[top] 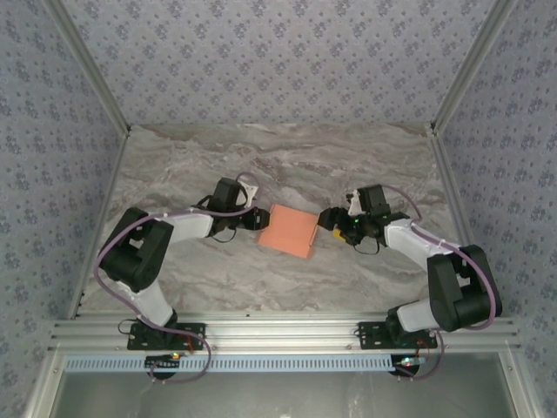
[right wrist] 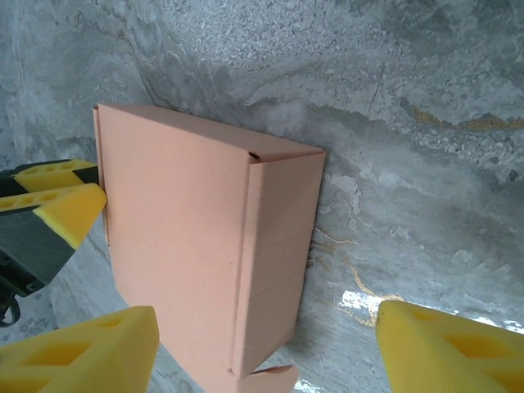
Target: Fold the paper box
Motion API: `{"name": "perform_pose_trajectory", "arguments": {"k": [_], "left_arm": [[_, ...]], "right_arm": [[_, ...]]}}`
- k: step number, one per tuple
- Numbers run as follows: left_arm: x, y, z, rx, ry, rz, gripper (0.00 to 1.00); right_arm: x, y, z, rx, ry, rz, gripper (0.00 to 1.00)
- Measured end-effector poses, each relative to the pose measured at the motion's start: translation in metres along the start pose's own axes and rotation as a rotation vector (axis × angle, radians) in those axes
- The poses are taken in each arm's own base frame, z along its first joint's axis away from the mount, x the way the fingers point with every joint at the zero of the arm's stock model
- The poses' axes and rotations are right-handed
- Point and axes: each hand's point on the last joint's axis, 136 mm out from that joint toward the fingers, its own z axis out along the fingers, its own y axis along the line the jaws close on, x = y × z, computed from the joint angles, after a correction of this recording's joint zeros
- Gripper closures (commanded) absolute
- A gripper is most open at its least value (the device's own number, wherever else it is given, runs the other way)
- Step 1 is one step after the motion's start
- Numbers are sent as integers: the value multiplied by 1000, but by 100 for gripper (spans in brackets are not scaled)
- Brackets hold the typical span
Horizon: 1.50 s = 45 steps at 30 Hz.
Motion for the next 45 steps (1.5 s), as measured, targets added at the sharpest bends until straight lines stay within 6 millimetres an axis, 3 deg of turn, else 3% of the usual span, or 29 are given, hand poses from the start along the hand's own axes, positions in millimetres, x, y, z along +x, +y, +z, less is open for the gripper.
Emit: {"name": "perform_pose_trajectory", "arguments": {"k": [7,12,18,27,37,45], "left_arm": [[-4,10,-4,37,-51,-78,70],[-3,10,-4,37,-50,-82,69],[-3,10,-4,37,-49,-81,69],[-6,14,-5,24,-60,-83,69],[-11,28,-10,8,-123,-98,70],[-9,32,-13,44,-151,-134,70]], "right_arm": [[8,-3,8,-53,-10,67,20],[4,20,21,-140,-24,81,15],[11,36,40,-189,1,108,17],[18,34,61,-179,18,164,20],[14,43,67,-210,-13,198,18],[23,42,66,-208,-10,184,18]]}}
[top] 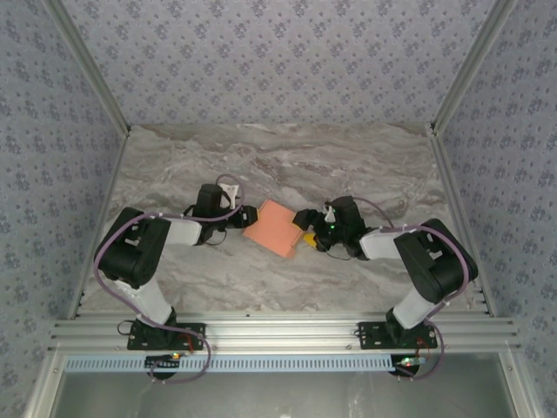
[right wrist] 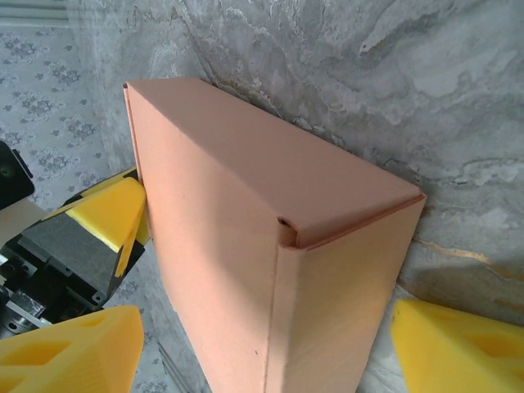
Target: Fold the paper box
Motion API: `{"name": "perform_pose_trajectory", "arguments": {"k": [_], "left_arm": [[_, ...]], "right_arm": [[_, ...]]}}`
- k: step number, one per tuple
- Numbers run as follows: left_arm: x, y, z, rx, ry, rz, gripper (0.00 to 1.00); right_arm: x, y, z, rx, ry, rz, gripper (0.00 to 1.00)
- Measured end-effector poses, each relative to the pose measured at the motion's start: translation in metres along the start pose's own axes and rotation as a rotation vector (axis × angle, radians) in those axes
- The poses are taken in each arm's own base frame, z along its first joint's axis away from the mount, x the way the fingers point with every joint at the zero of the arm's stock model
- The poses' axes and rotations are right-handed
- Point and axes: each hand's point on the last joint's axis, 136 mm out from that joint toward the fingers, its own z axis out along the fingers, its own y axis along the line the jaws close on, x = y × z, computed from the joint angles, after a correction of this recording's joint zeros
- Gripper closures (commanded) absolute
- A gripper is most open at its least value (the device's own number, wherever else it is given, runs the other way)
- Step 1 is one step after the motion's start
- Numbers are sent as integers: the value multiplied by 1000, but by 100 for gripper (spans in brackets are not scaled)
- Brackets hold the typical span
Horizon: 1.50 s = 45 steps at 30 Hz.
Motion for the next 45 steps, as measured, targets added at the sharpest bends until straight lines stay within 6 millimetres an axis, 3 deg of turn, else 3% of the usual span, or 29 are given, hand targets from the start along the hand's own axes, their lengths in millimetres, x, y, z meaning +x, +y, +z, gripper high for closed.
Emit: {"name": "perform_pose_trajectory", "arguments": {"k": [20,33,41,45], "left_arm": [[-5,9,-4,2,-19,-60,70],[-4,7,-4,12,-11,-68,70],[-2,11,-6,11,-18,-78,67],[0,12,-13,-2,-31,-79,52]], "right_arm": [[5,2,3,32,-41,-18,18],[7,17,17,-12,-26,13,26],[0,37,22,-104,-59,66,53],[0,42,21,-135,-62,95,59]]}}
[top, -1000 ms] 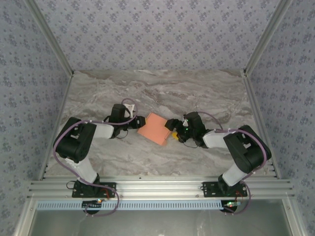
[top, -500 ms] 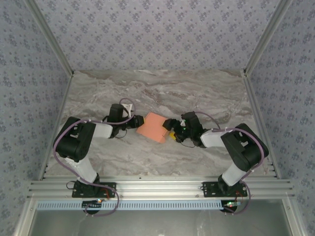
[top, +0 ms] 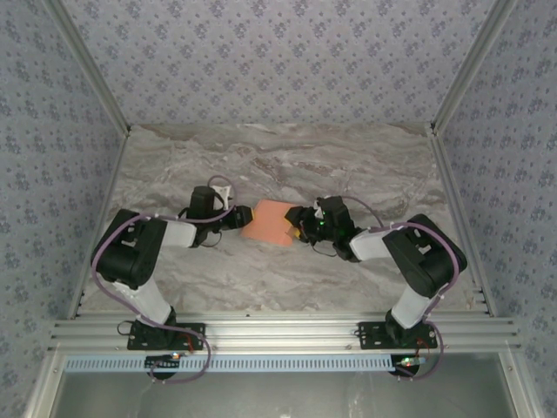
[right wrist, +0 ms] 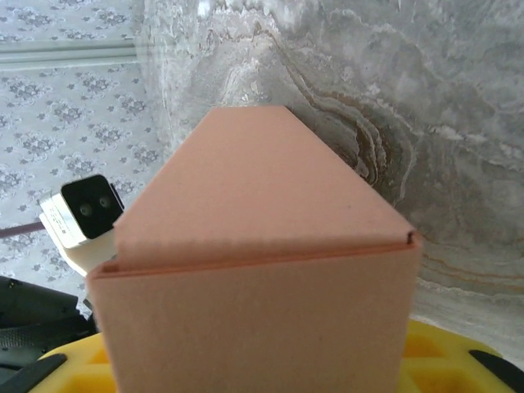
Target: Fold the paper box
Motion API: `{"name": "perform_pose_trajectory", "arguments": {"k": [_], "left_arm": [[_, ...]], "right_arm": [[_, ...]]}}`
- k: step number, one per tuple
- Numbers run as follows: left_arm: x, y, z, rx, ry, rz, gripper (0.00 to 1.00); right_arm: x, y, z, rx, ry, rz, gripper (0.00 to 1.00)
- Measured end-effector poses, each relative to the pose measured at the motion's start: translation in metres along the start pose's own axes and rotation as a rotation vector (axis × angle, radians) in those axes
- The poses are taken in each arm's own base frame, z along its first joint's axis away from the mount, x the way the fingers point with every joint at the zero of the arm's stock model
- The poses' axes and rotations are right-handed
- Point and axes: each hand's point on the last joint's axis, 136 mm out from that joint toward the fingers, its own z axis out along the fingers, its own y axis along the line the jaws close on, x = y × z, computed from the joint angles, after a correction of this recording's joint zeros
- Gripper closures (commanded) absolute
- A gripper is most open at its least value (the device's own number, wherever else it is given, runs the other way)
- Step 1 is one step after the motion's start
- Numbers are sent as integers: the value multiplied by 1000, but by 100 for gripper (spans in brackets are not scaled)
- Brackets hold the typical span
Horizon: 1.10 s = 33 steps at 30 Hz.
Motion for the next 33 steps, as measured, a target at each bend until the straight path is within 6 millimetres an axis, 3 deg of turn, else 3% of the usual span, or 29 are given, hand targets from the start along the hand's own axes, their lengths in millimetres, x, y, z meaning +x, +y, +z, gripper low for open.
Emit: {"name": "perform_pose_trajectory", "arguments": {"k": [2,6,13,15,19,22,26,33], "left_arm": [[4,0,-7,-8,-6,5,41],[9,-9,-28,2,-45,67,34],[5,-49,-74,91,-281,402,22],[10,-61,-81,118,-318,512,6],[29,-104,-84,197,-325,779,4],[58,-139,-86,292,-339,1008,1],[91,-141,-86,317,-306,1183,1],[102,-144,-82,274,-312,1367,1]], "right_arm": [[2,0,0,-4,2,17,59],[0,-1,-2,-8,-8,56,59],[-4,8,-32,18,7,117,56],[-5,15,-45,26,23,119,56],[-10,28,-80,24,46,124,55],[-11,25,-102,39,89,142,56],[0,3,-120,109,191,194,57],[23,-12,-142,137,319,275,59]]}}
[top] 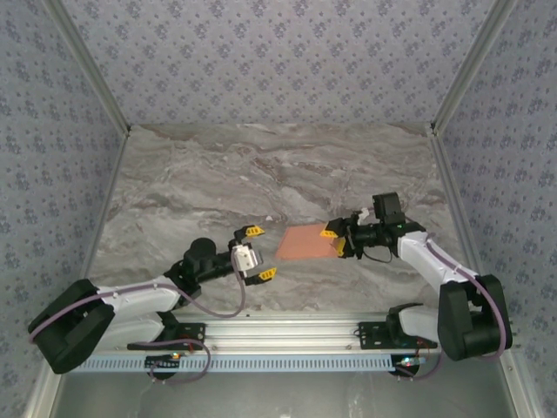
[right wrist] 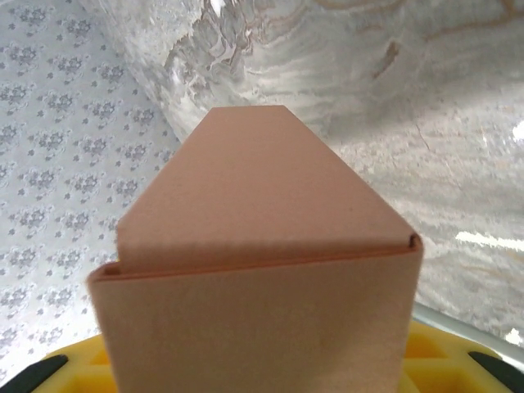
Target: Fold the paper box
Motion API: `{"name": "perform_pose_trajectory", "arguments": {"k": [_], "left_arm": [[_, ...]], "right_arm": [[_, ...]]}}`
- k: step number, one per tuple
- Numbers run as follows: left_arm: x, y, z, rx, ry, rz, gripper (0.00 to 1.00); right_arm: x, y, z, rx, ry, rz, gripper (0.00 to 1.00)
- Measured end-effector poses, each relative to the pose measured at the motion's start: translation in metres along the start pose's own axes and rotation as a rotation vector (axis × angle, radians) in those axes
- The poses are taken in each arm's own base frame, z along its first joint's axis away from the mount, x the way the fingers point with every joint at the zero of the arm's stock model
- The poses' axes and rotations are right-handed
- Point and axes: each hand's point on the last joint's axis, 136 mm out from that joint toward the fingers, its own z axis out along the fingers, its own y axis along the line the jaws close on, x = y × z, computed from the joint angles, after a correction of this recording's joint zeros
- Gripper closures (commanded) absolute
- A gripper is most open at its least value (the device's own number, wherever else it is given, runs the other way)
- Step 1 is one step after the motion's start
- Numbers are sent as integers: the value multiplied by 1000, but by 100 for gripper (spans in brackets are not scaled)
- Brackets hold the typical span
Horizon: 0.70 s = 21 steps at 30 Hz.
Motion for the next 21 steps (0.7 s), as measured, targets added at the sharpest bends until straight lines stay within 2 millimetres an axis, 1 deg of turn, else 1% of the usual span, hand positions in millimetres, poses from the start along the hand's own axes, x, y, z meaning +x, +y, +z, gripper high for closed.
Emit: {"name": "perform_pose_trajectory", "arguments": {"k": [3,6,8,10,14,16,18,21], "left_arm": [[7,-14,7,49,41,59,2],[8,-28,15,95,59,103,3],[9,-34,19,110,65,123,6],[9,-36,23,114,64,137,6],[9,-34,30,112,68,143,11],[3,-31,33,103,54,155,16],[-5,-29,35,95,34,169,17],[-10,-26,37,88,23,179,25]], "right_arm": [[8,-1,-4,-13,32,14,59],[13,1,-7,-24,49,14,59],[16,3,-9,-32,53,13,60],[17,4,-10,-39,54,12,60],[19,0,-11,-39,54,26,60],[20,-1,-11,-39,57,35,60],[21,-1,-11,-42,59,35,60],[22,0,-12,-46,58,33,60]]}}
